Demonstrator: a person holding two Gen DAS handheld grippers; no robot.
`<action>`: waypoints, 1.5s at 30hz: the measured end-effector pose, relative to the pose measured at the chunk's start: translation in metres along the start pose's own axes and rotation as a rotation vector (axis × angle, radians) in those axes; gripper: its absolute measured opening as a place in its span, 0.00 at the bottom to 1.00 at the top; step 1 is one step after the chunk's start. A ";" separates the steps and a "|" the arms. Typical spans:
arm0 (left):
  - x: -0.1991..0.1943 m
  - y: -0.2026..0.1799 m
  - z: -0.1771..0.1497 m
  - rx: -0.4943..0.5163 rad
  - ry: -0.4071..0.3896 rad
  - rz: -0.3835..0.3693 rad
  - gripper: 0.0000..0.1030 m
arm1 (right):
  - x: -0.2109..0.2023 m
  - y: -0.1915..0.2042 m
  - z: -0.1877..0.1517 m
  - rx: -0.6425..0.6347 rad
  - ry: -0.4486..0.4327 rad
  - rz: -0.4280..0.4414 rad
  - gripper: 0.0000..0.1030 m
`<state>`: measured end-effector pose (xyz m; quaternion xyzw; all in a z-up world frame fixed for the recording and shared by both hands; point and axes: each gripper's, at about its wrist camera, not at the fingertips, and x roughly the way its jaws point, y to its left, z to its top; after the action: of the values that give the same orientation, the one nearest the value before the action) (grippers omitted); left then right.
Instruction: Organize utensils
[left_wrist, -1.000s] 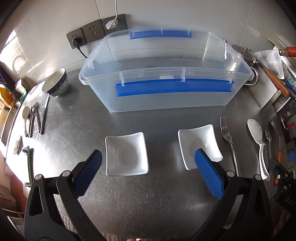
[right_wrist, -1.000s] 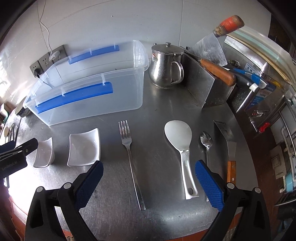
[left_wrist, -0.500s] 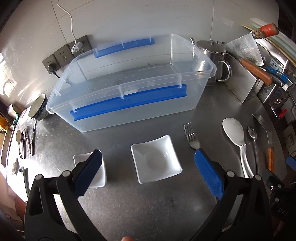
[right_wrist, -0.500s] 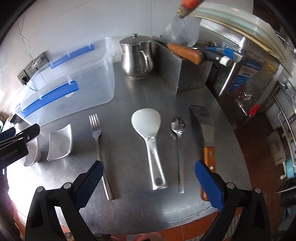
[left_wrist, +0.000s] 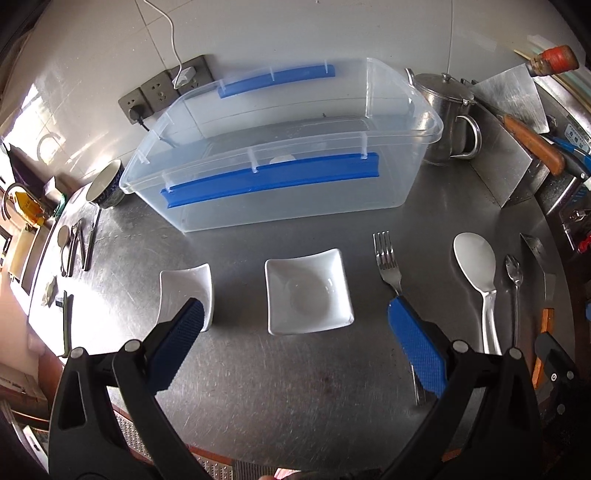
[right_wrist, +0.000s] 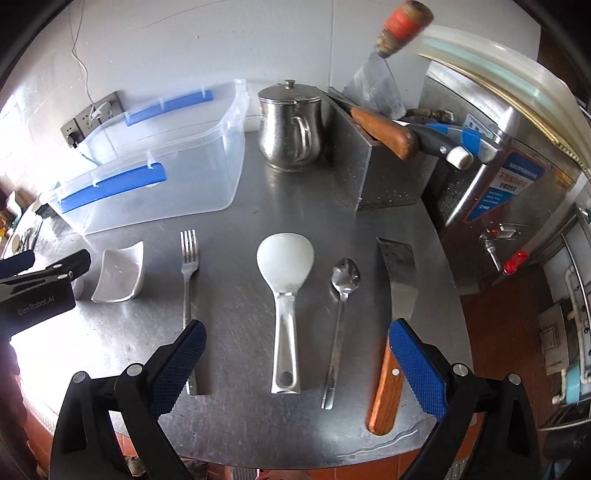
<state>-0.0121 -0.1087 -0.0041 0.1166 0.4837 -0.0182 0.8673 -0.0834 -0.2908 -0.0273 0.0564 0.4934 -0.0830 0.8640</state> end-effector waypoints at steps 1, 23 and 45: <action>-0.002 0.007 -0.001 -0.010 -0.003 0.004 0.94 | -0.001 0.005 0.002 -0.008 -0.007 0.011 0.96; 0.004 0.066 0.009 -0.104 -0.038 -0.067 0.94 | -0.003 0.066 0.023 -0.054 -0.036 -0.018 0.96; 0.012 0.042 0.017 -0.055 -0.029 -0.104 0.94 | 0.006 0.048 0.017 -0.010 -0.003 -0.068 0.96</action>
<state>0.0145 -0.0710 0.0025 0.0674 0.4766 -0.0515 0.8750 -0.0565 -0.2478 -0.0225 0.0353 0.4939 -0.1098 0.8618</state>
